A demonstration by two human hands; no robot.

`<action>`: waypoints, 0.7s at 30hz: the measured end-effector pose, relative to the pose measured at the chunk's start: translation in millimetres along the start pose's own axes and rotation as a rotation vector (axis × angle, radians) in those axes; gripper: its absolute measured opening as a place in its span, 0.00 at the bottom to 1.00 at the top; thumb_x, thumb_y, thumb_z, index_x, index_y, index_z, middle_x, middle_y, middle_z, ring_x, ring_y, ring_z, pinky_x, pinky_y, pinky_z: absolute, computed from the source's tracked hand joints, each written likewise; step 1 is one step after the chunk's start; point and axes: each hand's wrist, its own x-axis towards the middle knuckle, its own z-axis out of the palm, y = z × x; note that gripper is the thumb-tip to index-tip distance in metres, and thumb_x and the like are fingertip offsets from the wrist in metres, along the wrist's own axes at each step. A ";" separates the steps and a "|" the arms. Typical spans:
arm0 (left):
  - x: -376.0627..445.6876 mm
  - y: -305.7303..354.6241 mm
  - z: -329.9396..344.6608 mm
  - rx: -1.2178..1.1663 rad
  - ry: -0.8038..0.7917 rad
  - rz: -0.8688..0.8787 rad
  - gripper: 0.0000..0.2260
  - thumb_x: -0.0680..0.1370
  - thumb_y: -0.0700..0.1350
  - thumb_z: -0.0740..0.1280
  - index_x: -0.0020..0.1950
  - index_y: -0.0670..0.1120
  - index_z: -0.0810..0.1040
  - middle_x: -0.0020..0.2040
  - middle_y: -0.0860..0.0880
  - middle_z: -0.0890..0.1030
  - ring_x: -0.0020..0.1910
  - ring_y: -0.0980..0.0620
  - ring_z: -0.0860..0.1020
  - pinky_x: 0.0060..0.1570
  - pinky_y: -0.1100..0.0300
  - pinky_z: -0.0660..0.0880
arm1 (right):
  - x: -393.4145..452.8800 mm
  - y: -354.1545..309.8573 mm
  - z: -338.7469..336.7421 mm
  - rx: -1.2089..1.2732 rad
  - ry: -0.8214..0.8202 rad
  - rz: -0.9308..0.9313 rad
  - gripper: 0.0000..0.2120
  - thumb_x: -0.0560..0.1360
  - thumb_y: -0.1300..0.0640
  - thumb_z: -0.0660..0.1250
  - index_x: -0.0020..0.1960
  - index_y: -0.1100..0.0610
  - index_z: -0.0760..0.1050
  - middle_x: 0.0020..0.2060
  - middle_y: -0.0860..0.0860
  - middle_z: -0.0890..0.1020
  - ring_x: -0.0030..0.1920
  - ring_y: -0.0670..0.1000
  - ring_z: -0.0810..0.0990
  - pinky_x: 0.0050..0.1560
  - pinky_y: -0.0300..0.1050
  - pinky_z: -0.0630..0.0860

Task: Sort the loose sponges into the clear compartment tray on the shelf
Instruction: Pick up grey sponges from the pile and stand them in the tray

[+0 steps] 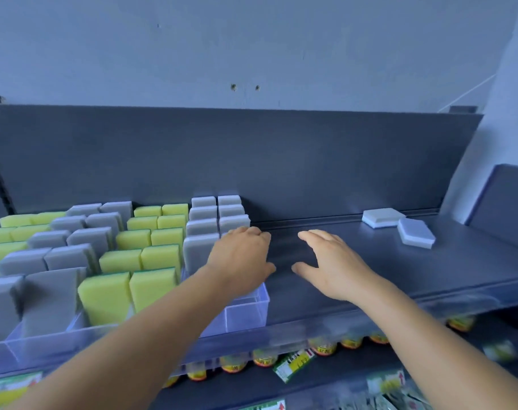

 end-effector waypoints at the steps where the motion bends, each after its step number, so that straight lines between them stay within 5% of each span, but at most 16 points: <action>1: 3.0 8.8 2.4 -0.011 -0.011 0.014 0.22 0.78 0.53 0.62 0.69 0.45 0.69 0.67 0.48 0.73 0.66 0.47 0.70 0.63 0.55 0.67 | -4.6 8.9 -3.8 -0.005 -0.002 0.021 0.32 0.78 0.44 0.61 0.76 0.52 0.55 0.76 0.46 0.58 0.75 0.49 0.56 0.70 0.44 0.59; 21: 127.1 205.4 50.2 -0.138 -0.117 0.083 0.25 0.79 0.53 0.61 0.74 0.48 0.61 0.71 0.49 0.68 0.69 0.47 0.67 0.67 0.54 0.65 | -22.3 237.8 -66.9 0.008 -0.037 0.198 0.28 0.79 0.46 0.59 0.76 0.52 0.57 0.75 0.45 0.60 0.74 0.49 0.58 0.69 0.46 0.61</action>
